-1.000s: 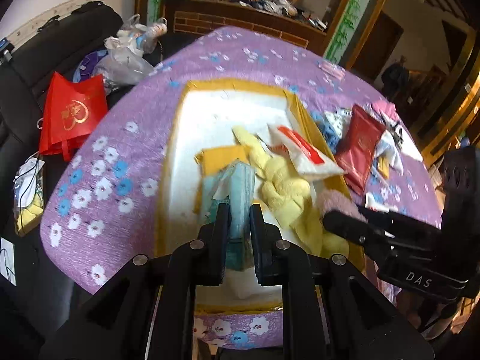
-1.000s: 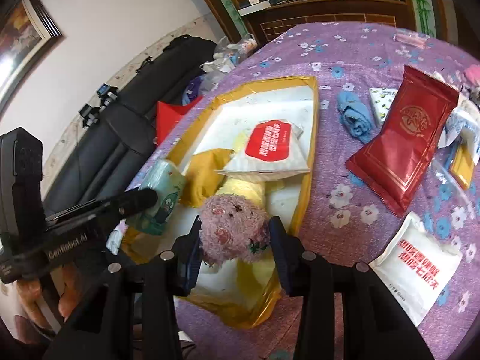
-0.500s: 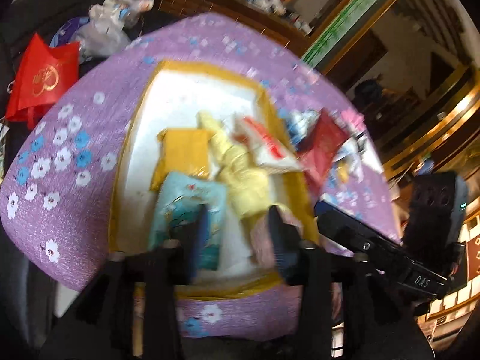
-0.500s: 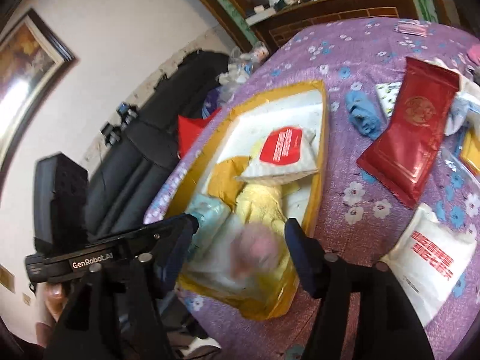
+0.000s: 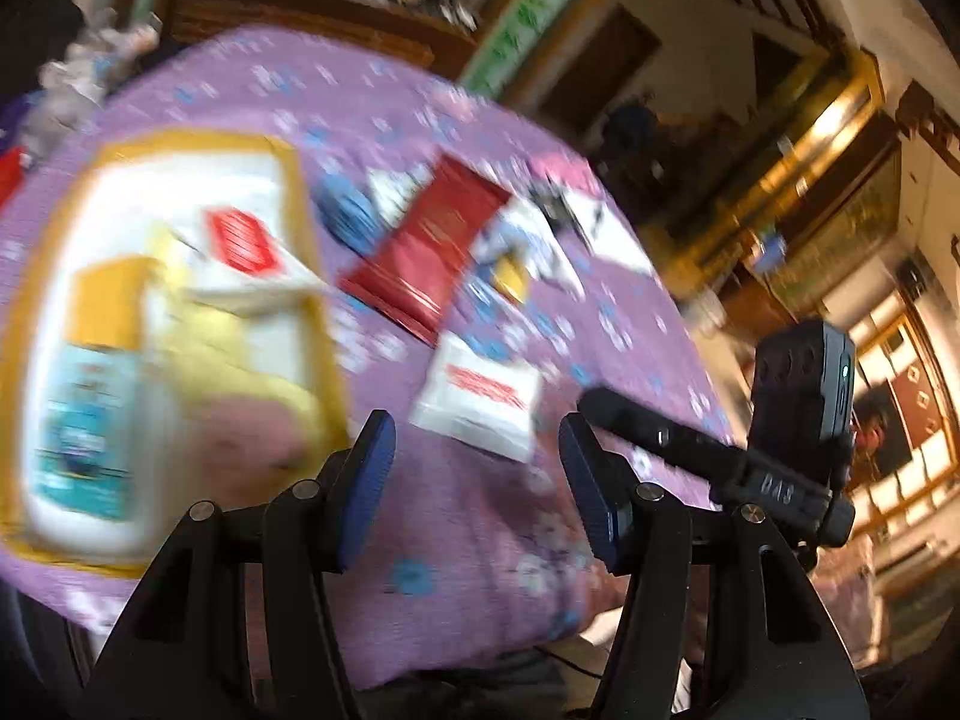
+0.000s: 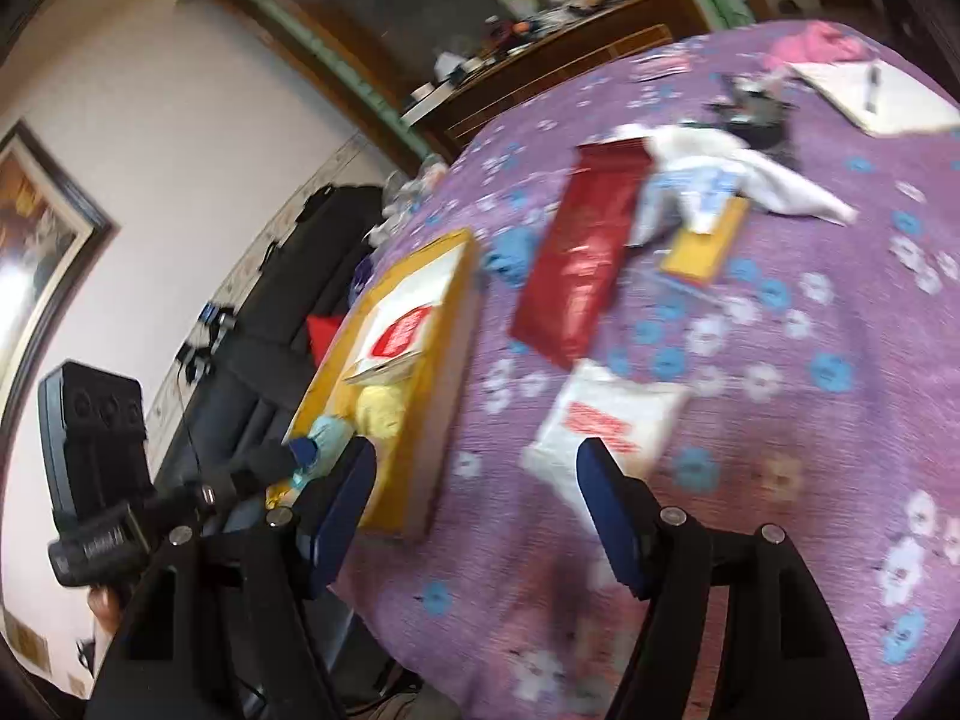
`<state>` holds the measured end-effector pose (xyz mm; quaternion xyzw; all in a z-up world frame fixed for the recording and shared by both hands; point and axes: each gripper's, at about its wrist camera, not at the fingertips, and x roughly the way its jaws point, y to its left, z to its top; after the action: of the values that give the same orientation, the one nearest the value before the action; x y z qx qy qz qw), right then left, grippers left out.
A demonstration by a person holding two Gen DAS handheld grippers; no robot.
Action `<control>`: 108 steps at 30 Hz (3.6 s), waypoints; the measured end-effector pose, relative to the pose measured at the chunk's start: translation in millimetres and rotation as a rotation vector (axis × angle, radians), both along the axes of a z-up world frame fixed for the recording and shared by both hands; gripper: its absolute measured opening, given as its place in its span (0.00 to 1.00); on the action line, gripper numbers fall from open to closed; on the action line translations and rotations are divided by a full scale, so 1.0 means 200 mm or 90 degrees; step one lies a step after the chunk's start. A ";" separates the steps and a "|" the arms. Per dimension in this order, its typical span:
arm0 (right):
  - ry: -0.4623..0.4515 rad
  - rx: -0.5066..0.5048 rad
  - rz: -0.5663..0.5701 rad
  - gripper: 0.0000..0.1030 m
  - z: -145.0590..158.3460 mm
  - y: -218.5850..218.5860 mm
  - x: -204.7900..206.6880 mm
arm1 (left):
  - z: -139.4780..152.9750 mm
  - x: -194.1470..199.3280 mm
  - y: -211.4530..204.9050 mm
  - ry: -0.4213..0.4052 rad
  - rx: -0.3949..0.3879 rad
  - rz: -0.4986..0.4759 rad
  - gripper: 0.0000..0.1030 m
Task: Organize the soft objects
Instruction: 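Grasp the white pouch with red text using the left gripper, then place the white pouch in the tray with the left gripper while the right grasps the red foil packet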
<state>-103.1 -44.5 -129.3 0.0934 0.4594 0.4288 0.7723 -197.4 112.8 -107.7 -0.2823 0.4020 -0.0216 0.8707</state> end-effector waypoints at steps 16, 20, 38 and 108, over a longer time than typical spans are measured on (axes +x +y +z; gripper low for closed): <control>0.080 0.009 -0.123 0.68 -0.14 -0.34 0.26 | -0.31 0.52 -0.41 0.124 0.230 -0.073 0.58; 0.082 0.007 -0.125 0.68 -0.16 -0.35 0.28 | -0.35 0.56 -0.44 0.153 0.335 -0.045 0.58; 0.086 0.007 -0.113 0.68 -0.15 -0.33 0.29 | -0.23 0.44 -0.10 0.106 0.149 0.026 0.03; -0.047 -0.062 -0.048 0.82 0.05 0.08 0.48 | -0.21 0.29 0.05 0.033 -0.104 0.008 0.07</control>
<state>-6.5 -28.0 -118.7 0.0570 0.4472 0.3797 0.8078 -139.8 122.1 -149.0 -0.3555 0.4197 -0.0414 0.8341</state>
